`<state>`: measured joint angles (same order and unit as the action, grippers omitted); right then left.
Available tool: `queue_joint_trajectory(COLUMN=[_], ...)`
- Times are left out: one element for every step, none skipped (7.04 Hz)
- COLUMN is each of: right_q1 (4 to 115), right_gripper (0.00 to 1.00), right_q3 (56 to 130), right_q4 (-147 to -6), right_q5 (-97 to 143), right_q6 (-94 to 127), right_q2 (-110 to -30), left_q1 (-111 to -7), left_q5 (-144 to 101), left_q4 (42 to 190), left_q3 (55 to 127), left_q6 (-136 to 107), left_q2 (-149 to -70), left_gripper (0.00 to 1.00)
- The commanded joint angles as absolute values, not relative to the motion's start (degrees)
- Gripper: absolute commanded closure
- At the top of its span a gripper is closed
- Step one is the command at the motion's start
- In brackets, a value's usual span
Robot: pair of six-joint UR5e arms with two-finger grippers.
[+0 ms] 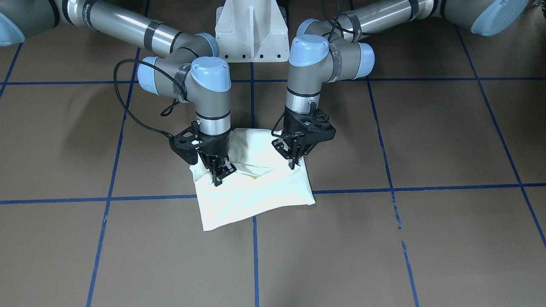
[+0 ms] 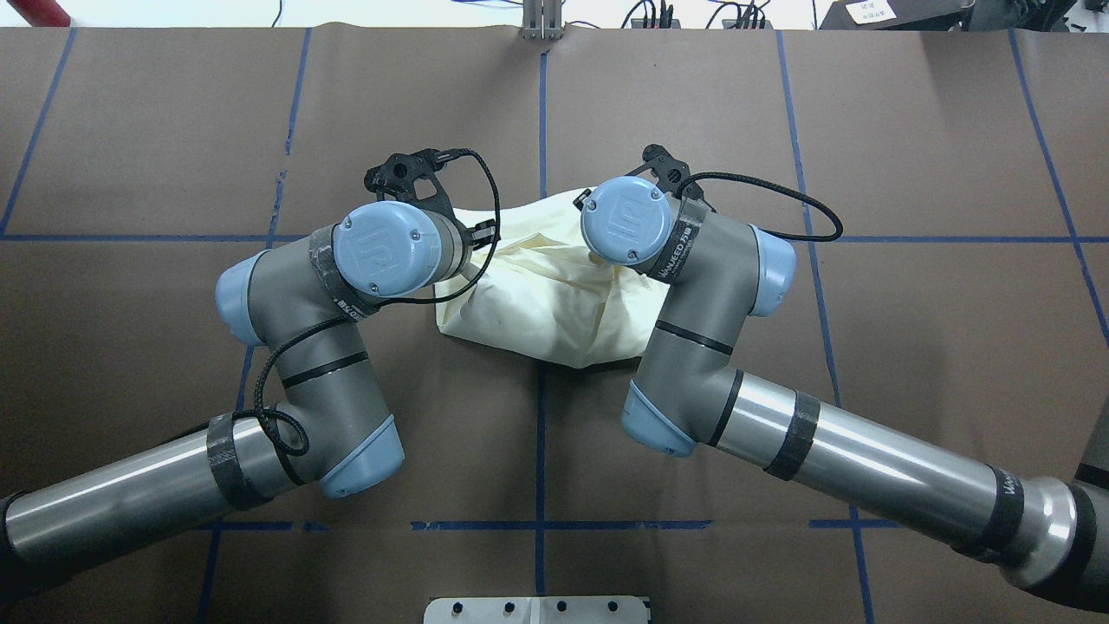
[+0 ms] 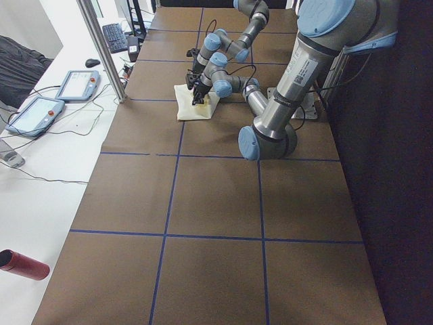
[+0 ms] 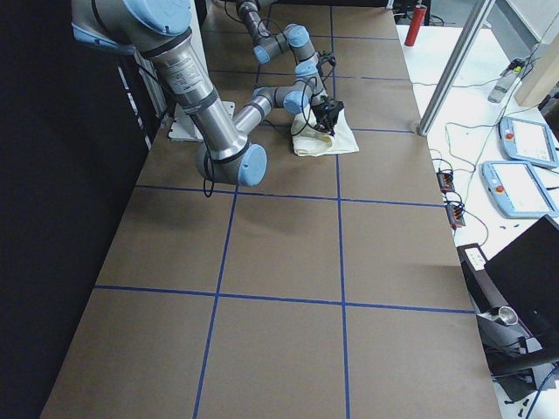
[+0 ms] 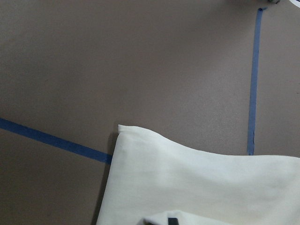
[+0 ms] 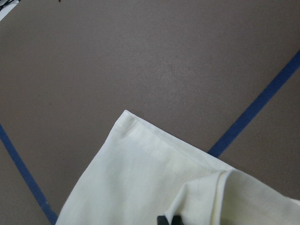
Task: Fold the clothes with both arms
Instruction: 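Lay the folded edge down and press it with both grippers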
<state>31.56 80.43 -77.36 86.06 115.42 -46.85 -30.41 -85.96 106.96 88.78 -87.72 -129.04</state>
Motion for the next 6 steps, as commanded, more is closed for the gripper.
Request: queue_joint_trajectory(right_q1=[31.82, 31.90, 32.08, 32.95, 34.18, 35.06], right_gripper=[1.00, 0.99, 0.32, 0.00, 0.00, 0.00], right_q3=[79.02, 78.32, 78.05, 78.22, 78.83, 79.36], right_q4=[-76.11, -75.85, -75.94, -75.94, -75.85, -75.85], right_q5=[86.04, 86.04, 85.78, 85.78, 86.13, 89.00], right_q6=[114.61, 114.17, 112.34, 109.71, 105.86, 103.04], right_q2=[-46.67, -46.58, -46.32, -46.23, -45.97, -45.36], left_q1=[-30.41, -30.41, -30.41, -30.67, -31.98, -34.25], left_q5=[-85.96, -85.96, -86.04, -86.13, -86.48, -91.01], left_q4=[109.49, 111.25, 111.36, 111.53, 112.14, 115.54], left_q3=[86.50, 85.61, 85.61, 85.87, 86.39, 86.74], left_q6=[-87.45, -87.36, -86.32, -82.22, -80.00, -75.63], left_q2=[-129.20, -129.11, -128.94, -128.76, -128.59, -127.80], left_gripper=[1.00, 1.00, 0.26, 0.00, 0.00, 0.00])
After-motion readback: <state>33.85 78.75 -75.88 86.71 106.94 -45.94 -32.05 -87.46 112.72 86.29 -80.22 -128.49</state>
